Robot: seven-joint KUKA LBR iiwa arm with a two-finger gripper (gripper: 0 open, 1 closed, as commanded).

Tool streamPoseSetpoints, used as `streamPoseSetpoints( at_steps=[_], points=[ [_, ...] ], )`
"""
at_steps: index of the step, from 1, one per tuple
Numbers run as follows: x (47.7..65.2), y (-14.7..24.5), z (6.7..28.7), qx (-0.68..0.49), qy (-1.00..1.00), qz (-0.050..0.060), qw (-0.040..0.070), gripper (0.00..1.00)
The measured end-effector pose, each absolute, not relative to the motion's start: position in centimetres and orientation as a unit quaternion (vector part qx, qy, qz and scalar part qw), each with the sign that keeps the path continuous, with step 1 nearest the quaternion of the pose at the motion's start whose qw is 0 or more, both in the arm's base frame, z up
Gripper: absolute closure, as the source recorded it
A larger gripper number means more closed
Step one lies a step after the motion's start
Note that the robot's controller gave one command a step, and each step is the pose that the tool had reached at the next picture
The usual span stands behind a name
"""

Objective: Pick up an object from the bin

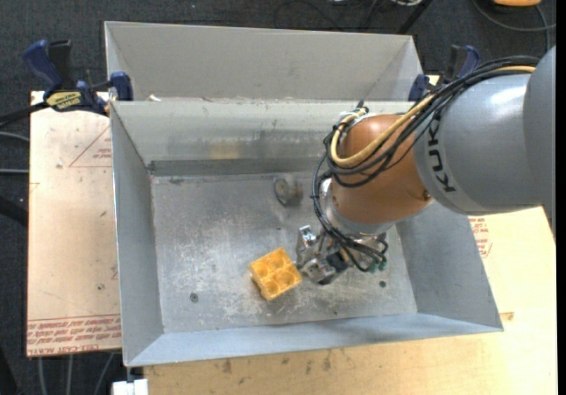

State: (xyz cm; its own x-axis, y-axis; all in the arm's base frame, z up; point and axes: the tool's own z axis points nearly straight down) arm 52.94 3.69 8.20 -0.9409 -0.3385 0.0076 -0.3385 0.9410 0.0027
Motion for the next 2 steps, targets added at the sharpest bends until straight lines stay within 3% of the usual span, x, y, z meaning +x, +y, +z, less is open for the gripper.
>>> streamPoseSetpoints(
  at_steps=[1, 2],
  points=[
    [53.4, 2.3, 9.4, 0.246, -0.969, -0.004, 0.002, 1.00],
    [52.7, 7.4, 8.4, 0.422, -0.907, -0.002, -0.001, 0.00]
  ],
)
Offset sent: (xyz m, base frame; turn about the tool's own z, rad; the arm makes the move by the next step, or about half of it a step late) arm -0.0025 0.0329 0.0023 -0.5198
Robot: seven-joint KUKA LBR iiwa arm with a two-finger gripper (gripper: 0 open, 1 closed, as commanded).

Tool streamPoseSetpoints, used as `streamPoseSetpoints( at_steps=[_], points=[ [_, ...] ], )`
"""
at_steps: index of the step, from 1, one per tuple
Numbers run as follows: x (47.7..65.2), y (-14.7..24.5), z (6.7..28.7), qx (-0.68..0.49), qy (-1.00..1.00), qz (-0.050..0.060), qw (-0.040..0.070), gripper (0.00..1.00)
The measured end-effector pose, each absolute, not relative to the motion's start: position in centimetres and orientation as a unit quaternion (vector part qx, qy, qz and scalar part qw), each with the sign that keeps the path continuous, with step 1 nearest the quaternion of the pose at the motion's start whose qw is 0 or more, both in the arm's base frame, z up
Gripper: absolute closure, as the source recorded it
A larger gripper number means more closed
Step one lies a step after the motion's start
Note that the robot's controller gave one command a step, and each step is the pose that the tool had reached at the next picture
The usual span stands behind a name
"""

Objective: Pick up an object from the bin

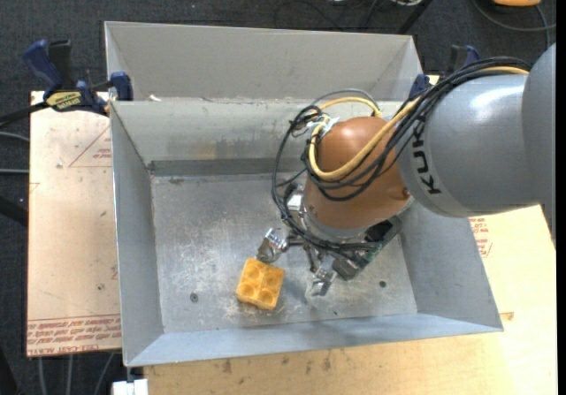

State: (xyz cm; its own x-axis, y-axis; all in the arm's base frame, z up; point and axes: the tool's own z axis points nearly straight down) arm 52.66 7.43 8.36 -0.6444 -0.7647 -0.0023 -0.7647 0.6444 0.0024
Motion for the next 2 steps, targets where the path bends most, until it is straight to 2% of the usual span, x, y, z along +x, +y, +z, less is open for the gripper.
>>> streamPoseSetpoints(
  at_steps=[1, 2],
  points=[
    [52.7, 7.1, 8.4, -0.418, 0.908, 0.001, 0.000, 0.00],
    [50.7, 11.9, 8.6, -0.567, 0.824, -0.006, 0.017, 1.00]
  ],
)
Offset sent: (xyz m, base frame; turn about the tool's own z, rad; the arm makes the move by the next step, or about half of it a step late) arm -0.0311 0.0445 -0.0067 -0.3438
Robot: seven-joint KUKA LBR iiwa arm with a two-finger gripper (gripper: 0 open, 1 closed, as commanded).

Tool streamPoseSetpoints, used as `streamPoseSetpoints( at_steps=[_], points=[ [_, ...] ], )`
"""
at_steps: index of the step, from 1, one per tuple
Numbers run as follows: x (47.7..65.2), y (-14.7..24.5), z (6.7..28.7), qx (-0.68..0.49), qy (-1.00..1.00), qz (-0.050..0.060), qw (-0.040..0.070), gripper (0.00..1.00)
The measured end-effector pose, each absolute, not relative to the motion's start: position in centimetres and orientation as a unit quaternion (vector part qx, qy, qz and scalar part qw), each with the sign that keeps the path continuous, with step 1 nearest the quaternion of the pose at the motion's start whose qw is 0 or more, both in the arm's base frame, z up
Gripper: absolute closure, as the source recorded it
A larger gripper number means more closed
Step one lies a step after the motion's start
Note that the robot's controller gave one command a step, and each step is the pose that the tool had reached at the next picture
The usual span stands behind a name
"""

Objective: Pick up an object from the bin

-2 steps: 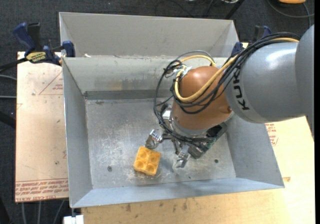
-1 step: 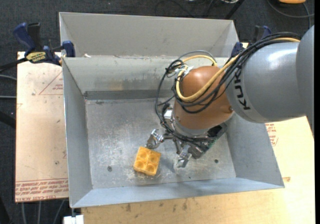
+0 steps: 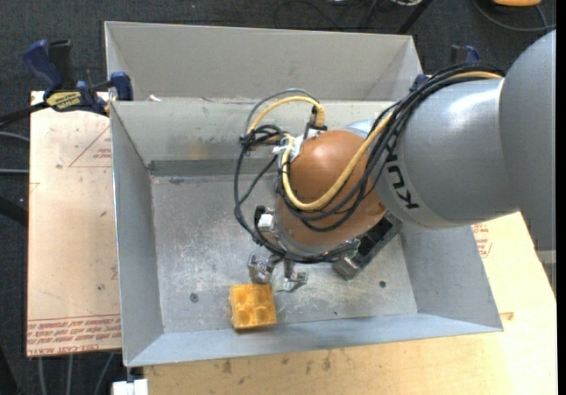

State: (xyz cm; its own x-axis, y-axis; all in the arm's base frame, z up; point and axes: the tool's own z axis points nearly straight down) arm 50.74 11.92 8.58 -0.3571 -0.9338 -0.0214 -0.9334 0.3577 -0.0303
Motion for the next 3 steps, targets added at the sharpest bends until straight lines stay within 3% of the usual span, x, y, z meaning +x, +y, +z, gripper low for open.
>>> streamPoseSetpoints(
  at_steps=[1, 2, 3],
  points=[
    [50.3, 11.9, 8.1, -0.567, 0.824, -0.003, 0.011, 0.00],
    [50.3, 11.9, 8.1, -0.566, 0.824, -0.003, 0.012, 0.00],
    [50.1, 16.8, 8.0, -0.571, 0.821, -0.005, 0.015, 0.00]
  ],
)
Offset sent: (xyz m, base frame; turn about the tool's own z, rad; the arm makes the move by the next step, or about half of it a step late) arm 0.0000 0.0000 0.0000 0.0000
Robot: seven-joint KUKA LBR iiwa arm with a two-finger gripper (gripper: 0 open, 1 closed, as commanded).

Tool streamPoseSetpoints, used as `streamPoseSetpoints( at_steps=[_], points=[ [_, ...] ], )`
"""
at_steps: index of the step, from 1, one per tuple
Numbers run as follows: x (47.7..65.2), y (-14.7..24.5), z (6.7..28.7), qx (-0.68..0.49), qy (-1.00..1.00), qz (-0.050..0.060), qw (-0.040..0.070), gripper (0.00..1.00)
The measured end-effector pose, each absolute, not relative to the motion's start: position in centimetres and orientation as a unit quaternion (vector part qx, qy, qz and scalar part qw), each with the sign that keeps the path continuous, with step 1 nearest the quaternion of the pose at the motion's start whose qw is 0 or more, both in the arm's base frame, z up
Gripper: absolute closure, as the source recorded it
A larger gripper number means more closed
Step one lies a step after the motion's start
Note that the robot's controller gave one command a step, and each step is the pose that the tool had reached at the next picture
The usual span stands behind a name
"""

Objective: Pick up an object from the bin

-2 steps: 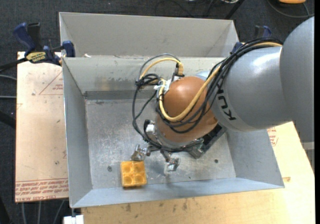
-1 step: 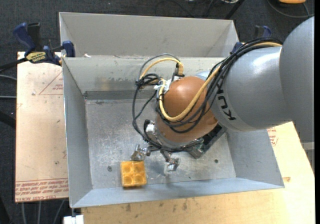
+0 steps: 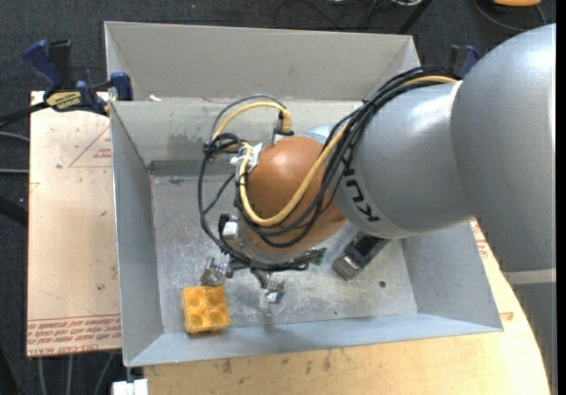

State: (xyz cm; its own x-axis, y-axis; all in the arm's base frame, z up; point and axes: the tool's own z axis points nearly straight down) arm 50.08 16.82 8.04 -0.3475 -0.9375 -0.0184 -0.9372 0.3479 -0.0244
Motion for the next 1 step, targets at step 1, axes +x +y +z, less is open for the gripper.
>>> streamPoseSetpoints(
  at_steps=[1],
  points=[
    [50.14, 20.43, 7.68, -0.588, 0.809, -0.002, 0.006, 0.00]
  ],
)
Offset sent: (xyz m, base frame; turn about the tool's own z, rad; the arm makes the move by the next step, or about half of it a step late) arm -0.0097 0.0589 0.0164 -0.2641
